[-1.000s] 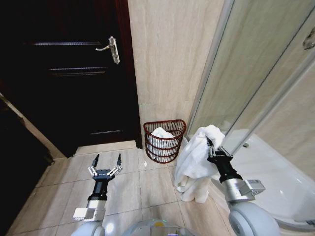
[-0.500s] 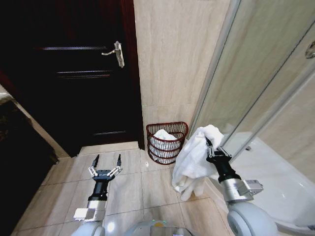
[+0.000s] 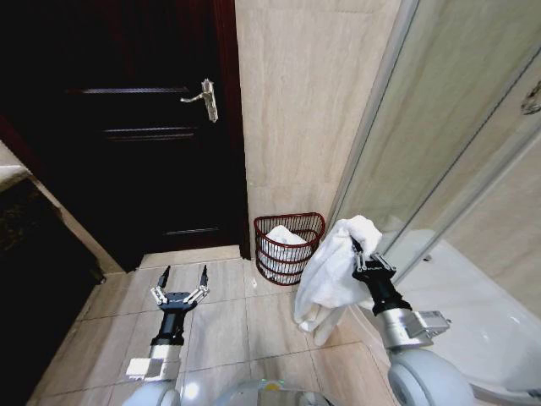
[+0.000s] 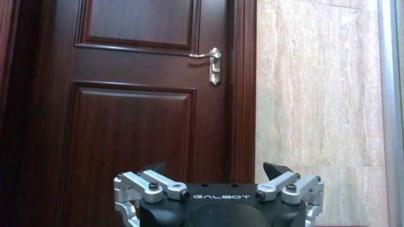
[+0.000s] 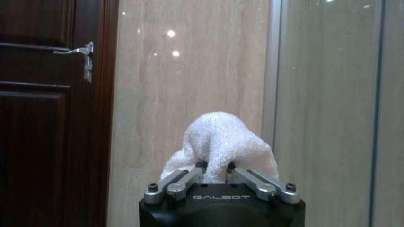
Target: Discard the used towel into the hamper.
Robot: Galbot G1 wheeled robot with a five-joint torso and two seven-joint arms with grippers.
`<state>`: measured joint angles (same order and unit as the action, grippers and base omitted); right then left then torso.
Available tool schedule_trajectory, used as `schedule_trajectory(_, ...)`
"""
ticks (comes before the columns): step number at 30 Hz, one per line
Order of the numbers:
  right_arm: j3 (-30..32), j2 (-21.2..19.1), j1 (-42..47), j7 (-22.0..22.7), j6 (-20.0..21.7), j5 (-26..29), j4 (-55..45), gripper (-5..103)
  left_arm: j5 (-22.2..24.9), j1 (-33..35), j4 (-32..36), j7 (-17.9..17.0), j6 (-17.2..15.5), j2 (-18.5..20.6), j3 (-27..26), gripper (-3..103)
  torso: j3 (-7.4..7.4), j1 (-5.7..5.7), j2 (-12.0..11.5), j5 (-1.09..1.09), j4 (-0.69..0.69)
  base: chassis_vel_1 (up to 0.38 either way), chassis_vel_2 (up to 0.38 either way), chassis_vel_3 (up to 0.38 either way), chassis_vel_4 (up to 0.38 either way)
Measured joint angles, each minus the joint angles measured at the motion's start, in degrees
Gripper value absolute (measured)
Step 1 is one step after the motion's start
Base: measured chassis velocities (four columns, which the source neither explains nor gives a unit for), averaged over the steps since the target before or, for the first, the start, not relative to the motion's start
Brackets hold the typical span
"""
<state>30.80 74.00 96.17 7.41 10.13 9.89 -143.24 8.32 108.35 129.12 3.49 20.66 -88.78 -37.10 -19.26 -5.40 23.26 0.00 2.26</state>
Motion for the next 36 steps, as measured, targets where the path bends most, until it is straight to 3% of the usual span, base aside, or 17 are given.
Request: schedule_trajectory(36,-1.4,-0.1,-0.6,0.4,-1.5,0.2,0.0,9,-0.8,1.4,0.2,0.1,1.6,-0.9,0.0,100,-5.18,-3.18,8.3,0.0,0.0,0.052,0.071,-0.057,-0.07)
